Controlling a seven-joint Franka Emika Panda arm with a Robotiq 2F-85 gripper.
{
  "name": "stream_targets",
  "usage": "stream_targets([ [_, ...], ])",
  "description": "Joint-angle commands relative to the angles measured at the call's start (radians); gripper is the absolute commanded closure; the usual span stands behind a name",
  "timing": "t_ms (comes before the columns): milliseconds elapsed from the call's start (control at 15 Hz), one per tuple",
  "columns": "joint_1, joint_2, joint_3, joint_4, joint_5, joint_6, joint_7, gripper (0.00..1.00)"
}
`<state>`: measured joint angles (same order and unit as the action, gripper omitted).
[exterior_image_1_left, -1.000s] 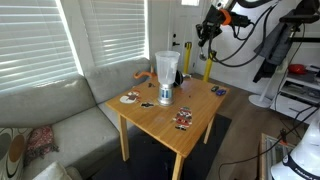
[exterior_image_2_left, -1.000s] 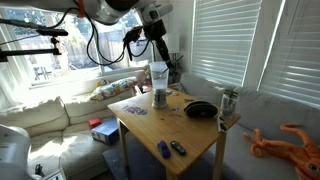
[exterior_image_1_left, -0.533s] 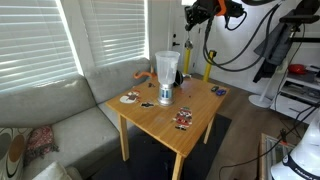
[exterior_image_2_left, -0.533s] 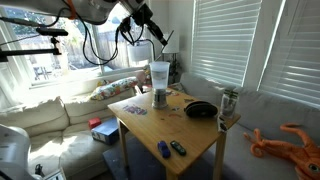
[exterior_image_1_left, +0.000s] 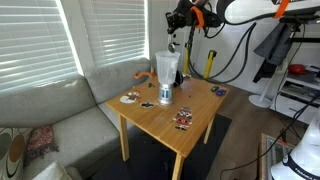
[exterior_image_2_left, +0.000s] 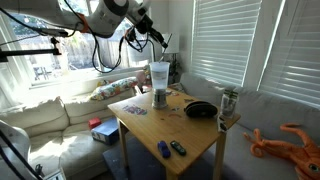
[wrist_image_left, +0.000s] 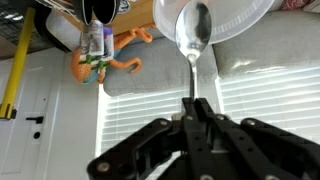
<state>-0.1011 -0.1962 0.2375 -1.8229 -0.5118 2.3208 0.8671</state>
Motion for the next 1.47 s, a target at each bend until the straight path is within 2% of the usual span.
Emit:
stream_targets([
  [0, 0.036, 0.069, -0.003, 0.043, -0.077, 0.015, 0.06, 0.98],
  [467, 0.093, 0.095, -0.029, 0.029, -0.074, -0.035, 0.085, 0.98],
  [1067, 0.119, 0.075, -0.046, 0.006, -0.04, -0.151, 0.116, 0.98],
  [1400, 0.121, 0.078, -0.052, -0.01, -0.048, -0.169, 0.138, 0.98],
])
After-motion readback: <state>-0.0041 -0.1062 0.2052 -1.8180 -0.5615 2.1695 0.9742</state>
